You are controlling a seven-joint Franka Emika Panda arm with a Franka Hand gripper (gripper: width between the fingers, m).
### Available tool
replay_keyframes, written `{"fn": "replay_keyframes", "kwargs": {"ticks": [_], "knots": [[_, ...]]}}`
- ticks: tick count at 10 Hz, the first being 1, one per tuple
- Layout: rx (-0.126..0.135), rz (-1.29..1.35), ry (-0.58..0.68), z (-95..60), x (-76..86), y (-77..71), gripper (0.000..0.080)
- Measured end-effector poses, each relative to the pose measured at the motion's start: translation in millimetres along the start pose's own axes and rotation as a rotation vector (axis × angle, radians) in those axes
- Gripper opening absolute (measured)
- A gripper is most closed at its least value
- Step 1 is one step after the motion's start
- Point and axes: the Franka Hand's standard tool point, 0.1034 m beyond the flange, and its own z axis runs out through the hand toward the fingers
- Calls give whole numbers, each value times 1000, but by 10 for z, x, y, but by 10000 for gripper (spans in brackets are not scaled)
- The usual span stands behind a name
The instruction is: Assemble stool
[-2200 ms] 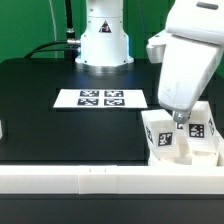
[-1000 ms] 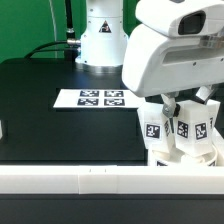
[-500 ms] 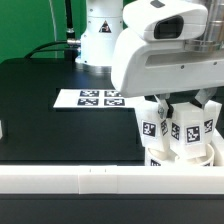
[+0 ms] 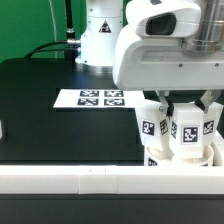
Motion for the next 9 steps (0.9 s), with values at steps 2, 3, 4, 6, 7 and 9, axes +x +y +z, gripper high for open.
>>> {"fn": "replay_keyframes", "kwargs": {"ticks": [2, 3, 4, 6, 7, 9], "knots": [[30, 181, -3, -2, 7, -1, 340], [31, 264, -1, -8, 13, -13, 340], [31, 274, -1, -8, 13, -15, 340], [30, 273, -2, -2, 11, -14, 421], [30, 273, -2, -2, 11, -14, 584], [32, 269, 2, -49, 8, -11, 637]]}}
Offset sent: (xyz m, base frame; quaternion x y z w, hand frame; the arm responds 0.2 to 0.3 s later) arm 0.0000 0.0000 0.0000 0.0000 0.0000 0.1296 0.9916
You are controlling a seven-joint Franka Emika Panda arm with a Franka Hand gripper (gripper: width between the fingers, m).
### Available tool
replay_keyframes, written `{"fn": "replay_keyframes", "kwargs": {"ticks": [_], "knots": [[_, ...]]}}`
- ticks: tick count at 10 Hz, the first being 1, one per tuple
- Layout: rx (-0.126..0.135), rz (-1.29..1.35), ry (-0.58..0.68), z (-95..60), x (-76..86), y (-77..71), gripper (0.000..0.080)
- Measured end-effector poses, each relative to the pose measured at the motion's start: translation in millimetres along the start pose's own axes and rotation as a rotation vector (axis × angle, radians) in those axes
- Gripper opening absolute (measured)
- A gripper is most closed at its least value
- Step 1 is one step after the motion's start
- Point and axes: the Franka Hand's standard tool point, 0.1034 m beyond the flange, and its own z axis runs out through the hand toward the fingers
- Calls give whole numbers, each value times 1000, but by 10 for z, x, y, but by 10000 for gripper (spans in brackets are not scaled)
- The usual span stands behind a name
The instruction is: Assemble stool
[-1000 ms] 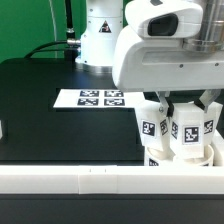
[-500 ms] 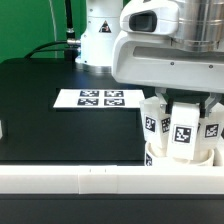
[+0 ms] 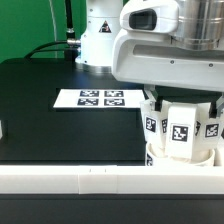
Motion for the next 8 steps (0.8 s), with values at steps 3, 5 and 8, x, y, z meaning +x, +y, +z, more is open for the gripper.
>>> {"fn": "replay_keyframes", "kwargs": {"ticks": [3, 5, 8], "knots": [[-2, -15, 15, -84, 11, -2, 648], [-13, -35, 21, -81, 18, -1, 648], [-1, -23, 43, -193, 26, -22, 648]]}}
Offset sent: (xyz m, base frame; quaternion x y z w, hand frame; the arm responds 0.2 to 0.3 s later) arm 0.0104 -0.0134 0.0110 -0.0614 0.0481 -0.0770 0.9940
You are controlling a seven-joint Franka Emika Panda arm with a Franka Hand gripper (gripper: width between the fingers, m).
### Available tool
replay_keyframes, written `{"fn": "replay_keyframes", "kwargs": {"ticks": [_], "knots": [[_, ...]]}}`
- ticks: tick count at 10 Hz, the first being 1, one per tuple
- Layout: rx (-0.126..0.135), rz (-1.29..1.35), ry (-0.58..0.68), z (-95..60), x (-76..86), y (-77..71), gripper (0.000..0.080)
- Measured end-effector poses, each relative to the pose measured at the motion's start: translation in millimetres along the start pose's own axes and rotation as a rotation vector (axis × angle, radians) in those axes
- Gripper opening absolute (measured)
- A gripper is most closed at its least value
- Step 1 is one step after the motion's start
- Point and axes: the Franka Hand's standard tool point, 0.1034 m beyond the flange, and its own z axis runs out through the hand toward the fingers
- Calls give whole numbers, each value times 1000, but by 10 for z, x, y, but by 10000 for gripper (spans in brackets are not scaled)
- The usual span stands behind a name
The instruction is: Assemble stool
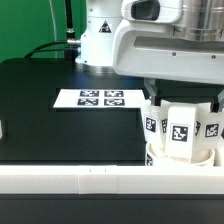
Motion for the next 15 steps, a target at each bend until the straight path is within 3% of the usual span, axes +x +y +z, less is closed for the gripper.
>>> {"fn": "replay_keyframes", "kwargs": {"ticks": [1, 2, 4, 8, 10, 11, 15], "knots": [[3, 15, 54, -108, 10, -54, 648], [-14, -5, 135, -160, -10, -157, 648], [-12, -57, 215, -116, -104, -305, 648], [-1, -50, 223, -128, -74, -290, 648], [87, -20, 328, -205, 87, -116, 648], [101, -6, 350, -144, 93, -41, 648], [92, -43, 338, -123, 82, -26, 648]]}}
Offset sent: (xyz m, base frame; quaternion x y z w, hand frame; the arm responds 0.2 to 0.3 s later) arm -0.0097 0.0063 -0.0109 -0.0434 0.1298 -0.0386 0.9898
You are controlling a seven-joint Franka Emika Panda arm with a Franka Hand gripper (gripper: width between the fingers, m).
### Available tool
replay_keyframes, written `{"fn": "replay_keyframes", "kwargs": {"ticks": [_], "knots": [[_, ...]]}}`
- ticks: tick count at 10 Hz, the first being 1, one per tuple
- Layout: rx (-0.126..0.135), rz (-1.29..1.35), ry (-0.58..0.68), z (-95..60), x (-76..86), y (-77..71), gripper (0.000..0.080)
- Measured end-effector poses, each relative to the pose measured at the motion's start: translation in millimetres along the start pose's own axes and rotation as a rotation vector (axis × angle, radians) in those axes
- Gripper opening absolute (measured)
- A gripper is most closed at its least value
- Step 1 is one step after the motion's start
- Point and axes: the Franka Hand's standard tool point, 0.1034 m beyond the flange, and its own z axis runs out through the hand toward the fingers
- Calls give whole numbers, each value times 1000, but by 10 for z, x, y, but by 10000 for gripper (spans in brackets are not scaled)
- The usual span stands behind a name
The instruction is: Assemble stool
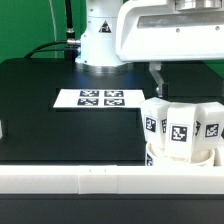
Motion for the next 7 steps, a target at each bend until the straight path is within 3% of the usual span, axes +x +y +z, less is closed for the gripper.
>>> {"fn": "replay_keyframes", "kwargs": {"ticks": [2, 3, 7], "knots": [[-4, -14, -10, 57, 13, 248, 648], [-8, -12, -16, 104, -1, 291, 648], [-7, -9, -25, 198, -6, 166, 648]]}}
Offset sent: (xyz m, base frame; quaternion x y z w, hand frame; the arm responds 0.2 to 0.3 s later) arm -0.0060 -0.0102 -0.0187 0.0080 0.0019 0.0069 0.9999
